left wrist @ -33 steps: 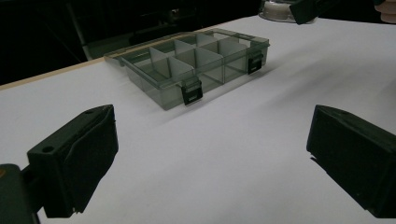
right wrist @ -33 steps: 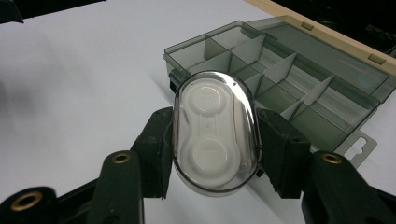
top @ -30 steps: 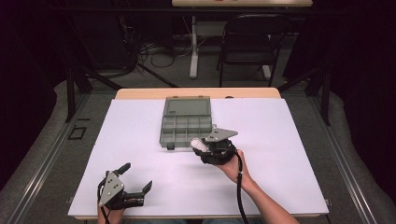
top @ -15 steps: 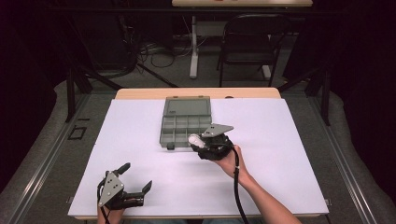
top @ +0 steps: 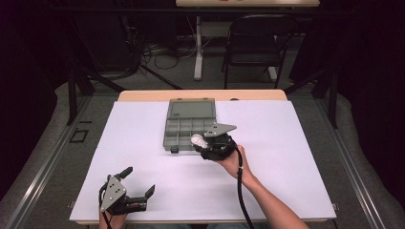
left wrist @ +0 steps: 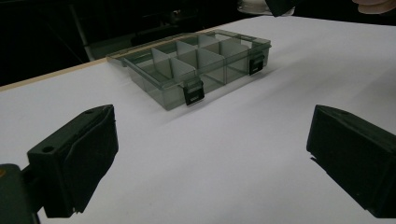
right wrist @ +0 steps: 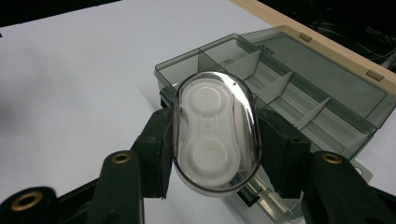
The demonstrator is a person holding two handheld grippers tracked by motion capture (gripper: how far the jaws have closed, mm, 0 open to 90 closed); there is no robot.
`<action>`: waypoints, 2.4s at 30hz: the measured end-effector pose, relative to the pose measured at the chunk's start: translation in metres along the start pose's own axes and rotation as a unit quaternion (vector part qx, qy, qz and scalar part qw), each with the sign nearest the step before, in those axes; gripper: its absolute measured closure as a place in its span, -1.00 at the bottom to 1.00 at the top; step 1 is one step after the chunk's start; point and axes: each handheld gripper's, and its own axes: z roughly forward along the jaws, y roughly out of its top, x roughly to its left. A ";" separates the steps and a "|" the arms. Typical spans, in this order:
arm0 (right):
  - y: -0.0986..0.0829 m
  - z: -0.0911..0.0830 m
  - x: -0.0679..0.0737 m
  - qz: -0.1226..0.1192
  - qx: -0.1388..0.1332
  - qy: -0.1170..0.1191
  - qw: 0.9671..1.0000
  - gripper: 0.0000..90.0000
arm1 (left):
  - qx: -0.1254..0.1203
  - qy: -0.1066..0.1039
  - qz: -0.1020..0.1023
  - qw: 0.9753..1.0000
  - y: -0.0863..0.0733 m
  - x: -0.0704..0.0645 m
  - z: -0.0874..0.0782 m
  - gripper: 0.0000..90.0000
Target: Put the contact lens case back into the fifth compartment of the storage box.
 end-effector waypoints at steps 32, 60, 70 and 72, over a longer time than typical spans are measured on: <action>0.018 0.023 0.000 -0.001 0.011 0.011 1.000 0.10 | 0.001 -0.001 0.002 1.000 0.000 0.000 0.001 -0.95; 0.036 0.042 0.000 -0.007 0.017 0.007 1.000 0.10 | -0.001 0.000 0.004 1.000 0.001 0.000 0.000 -0.96; 0.039 0.050 -0.001 -0.003 0.022 0.008 1.000 0.10 | -0.001 0.001 0.004 1.000 0.001 0.000 0.000 -0.96; 0.040 0.051 -0.001 -0.004 0.023 0.007 1.000 0.10 | -0.001 0.002 0.004 1.000 0.001 0.000 0.000 -0.95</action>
